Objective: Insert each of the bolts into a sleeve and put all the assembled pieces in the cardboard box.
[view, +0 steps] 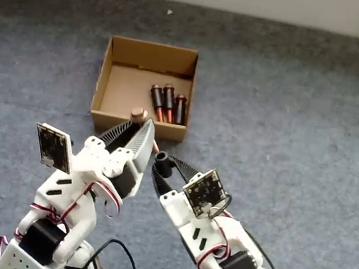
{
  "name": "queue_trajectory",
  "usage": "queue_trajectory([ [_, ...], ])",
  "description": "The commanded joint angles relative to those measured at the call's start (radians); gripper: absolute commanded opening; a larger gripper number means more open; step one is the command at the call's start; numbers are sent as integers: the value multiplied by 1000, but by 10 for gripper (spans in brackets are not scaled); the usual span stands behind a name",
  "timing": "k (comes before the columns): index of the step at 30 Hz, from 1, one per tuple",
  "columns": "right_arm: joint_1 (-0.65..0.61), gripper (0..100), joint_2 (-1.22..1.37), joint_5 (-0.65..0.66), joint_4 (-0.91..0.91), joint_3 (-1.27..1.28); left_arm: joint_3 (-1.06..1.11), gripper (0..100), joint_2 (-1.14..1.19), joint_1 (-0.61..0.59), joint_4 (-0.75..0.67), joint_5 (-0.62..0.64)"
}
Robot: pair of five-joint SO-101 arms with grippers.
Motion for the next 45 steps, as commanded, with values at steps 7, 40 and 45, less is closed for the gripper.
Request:
queue_trajectory([
  [7, -4, 5, -30, 12, 2, 108, 8, 5, -28, 58, -18, 26],
  [40, 64, 5, -30, 9, -2, 110, 74, 196, -30, 117, 163, 26],
  [45, 65, 5, -30, 9, -4, 113, 50, 196, -30, 94, 163, 28],
])
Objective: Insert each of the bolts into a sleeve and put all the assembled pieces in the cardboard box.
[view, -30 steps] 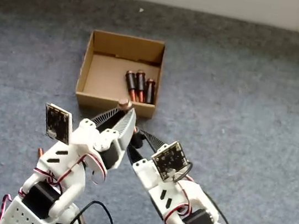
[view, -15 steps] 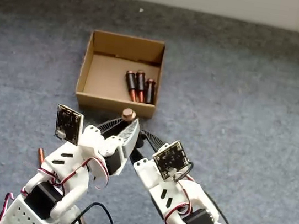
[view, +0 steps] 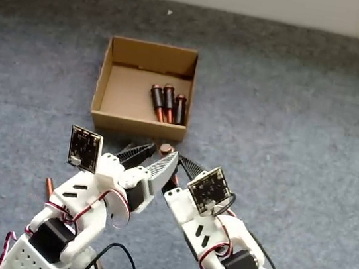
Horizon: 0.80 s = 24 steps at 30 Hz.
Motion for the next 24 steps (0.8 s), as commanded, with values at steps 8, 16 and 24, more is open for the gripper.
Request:
queue_trajectory([
  [8, 35, 5, -24, -2, -2, 107, -58, 142, -30, -237, 2, 61],
  [16, 93, 7, -22, -32, 90, 13, 62, 4, -30, -458, 104, -68],
  [24, 94, 5, 177, -66, 157, -298, 208, 6, -28, -573, 117, -112],
])
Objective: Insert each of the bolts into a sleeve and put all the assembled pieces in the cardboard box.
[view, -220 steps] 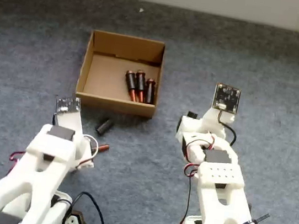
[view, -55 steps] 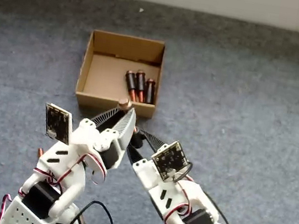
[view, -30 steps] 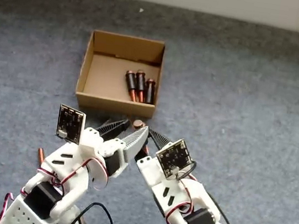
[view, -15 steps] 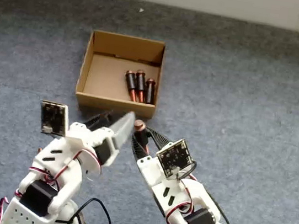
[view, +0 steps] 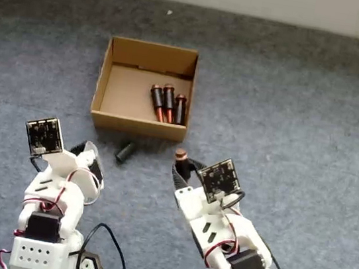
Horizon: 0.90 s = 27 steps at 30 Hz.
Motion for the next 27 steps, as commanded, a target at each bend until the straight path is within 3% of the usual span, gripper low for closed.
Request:
queue_trajectory([
  [1, 13, 5, 179, -14, -44, -213, 38, 6, -30, -13, 3, -21],
  [8, 13, 5, 616, -12, -302, -440, 44, 6, -30, -13, 6, -26],
  [20, 71, 9, 1241, -11, -980, -587, 44, 6, -27, -13, 9, -26],
  [27, 110, 5, 1589, -14, -1193, -651, 44, 6, -27, -13, 9, -26],
])
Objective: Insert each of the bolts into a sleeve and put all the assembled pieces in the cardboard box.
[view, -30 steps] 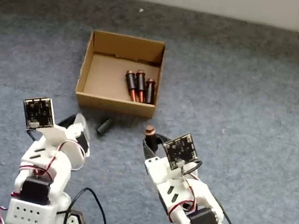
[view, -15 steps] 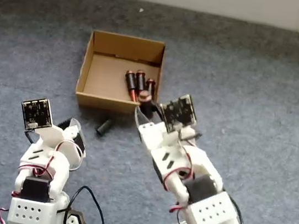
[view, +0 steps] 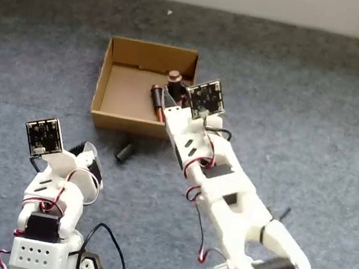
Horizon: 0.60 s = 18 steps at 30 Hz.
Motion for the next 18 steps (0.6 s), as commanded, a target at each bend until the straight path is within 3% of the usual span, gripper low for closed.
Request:
queue_trajectory([
  [1, 24, 5, 116, -11, -111, -81, 19, 6, -27, -10, 8, -18],
  [9, 24, 11, 248, -11, -108, -81, 19, 6, -27, -10, 8, -18],
  [14, 22, 81, 249, -17, 96, -150, 19, 6, -27, -7, 8, -18],
  [18, 24, 82, 249, -17, 182, -193, 19, 6, -27, -7, 8, -18],
])
